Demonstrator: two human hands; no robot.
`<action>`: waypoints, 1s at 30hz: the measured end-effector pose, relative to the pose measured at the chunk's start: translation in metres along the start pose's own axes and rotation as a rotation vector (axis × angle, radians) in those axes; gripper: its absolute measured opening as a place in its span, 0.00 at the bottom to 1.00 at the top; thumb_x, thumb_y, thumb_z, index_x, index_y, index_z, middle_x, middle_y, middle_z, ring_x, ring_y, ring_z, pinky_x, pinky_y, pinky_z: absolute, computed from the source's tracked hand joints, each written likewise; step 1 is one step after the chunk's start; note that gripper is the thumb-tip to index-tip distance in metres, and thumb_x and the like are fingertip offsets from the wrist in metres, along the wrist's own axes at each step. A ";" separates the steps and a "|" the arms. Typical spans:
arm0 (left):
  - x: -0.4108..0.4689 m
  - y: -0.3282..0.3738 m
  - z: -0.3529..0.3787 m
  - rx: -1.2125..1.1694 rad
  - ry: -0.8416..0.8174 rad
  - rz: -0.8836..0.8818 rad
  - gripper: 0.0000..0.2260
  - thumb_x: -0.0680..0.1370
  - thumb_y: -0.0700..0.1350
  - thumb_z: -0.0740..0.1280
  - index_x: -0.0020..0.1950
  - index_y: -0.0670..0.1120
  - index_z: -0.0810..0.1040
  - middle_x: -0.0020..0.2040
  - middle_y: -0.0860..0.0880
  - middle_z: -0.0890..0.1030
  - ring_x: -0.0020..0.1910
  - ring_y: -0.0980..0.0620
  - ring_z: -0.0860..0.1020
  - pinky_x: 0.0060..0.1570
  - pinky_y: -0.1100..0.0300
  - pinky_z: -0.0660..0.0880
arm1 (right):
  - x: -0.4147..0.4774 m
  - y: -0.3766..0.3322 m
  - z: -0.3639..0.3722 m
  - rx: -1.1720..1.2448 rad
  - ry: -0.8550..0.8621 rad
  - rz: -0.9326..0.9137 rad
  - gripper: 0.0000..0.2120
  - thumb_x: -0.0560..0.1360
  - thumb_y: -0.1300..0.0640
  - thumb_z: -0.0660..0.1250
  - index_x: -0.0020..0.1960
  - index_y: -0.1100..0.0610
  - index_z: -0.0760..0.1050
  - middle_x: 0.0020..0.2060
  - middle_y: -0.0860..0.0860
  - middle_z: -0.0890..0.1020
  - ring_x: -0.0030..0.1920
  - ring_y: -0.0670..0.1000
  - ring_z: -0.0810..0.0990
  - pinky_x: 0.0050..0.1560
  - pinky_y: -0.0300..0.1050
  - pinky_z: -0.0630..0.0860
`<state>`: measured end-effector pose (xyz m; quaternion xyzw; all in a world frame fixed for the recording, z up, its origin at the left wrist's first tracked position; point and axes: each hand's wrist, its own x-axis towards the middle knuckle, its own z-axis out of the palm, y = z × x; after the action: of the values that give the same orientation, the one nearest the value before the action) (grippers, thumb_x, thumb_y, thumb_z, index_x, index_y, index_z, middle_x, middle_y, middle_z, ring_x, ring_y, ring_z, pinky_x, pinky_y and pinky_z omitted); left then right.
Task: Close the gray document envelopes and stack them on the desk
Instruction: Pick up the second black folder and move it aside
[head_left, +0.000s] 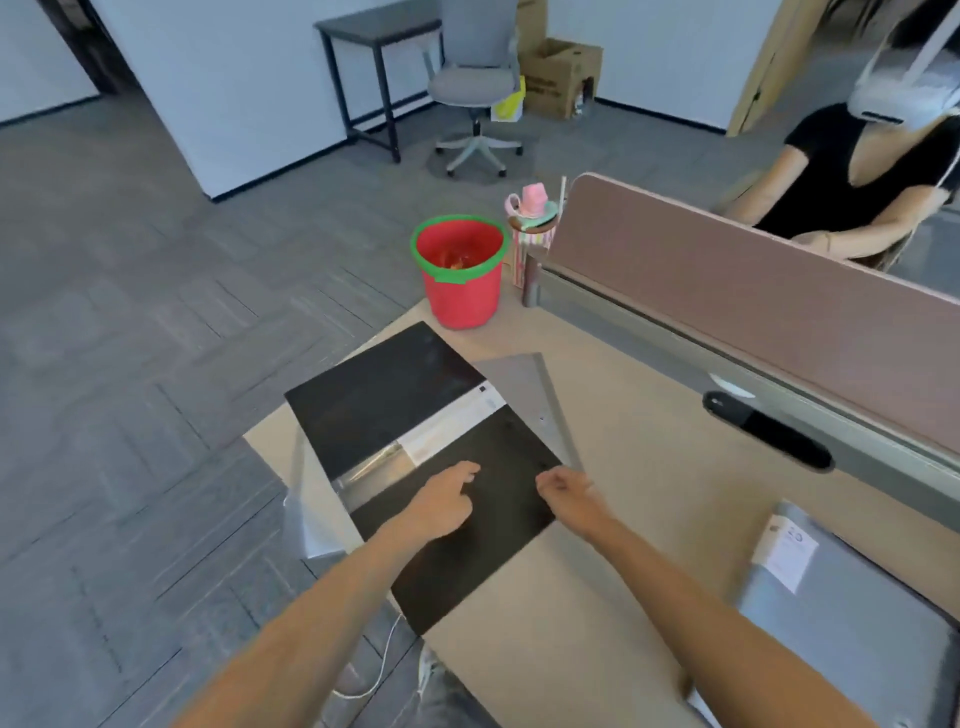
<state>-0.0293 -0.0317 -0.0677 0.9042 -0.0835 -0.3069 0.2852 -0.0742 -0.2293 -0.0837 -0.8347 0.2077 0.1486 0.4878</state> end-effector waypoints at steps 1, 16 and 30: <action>0.009 -0.008 -0.010 0.023 0.011 0.012 0.23 0.80 0.37 0.58 0.74 0.49 0.64 0.74 0.49 0.68 0.72 0.48 0.67 0.73 0.57 0.64 | 0.010 -0.007 0.006 -0.015 -0.008 0.018 0.09 0.77 0.55 0.59 0.45 0.53 0.78 0.41 0.47 0.78 0.46 0.49 0.76 0.45 0.37 0.69; 0.126 -0.102 -0.063 0.513 -0.067 -0.035 0.49 0.72 0.61 0.70 0.79 0.50 0.39 0.80 0.44 0.38 0.78 0.39 0.38 0.72 0.33 0.50 | 0.146 -0.067 0.050 -0.203 -0.001 0.201 0.32 0.72 0.51 0.66 0.73 0.45 0.59 0.65 0.54 0.71 0.63 0.55 0.71 0.64 0.49 0.69; 0.029 -0.085 -0.121 0.195 0.246 0.055 0.53 0.65 0.62 0.76 0.78 0.51 0.45 0.78 0.50 0.56 0.77 0.46 0.59 0.73 0.43 0.62 | 0.064 -0.143 0.010 -0.010 -0.051 -0.425 0.14 0.74 0.70 0.63 0.43 0.50 0.73 0.34 0.45 0.71 0.33 0.41 0.68 0.37 0.33 0.66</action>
<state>0.0651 0.0851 -0.0520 0.9557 -0.1021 -0.1764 0.2123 0.0512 -0.1709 -0.0090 -0.8583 0.0139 0.0644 0.5090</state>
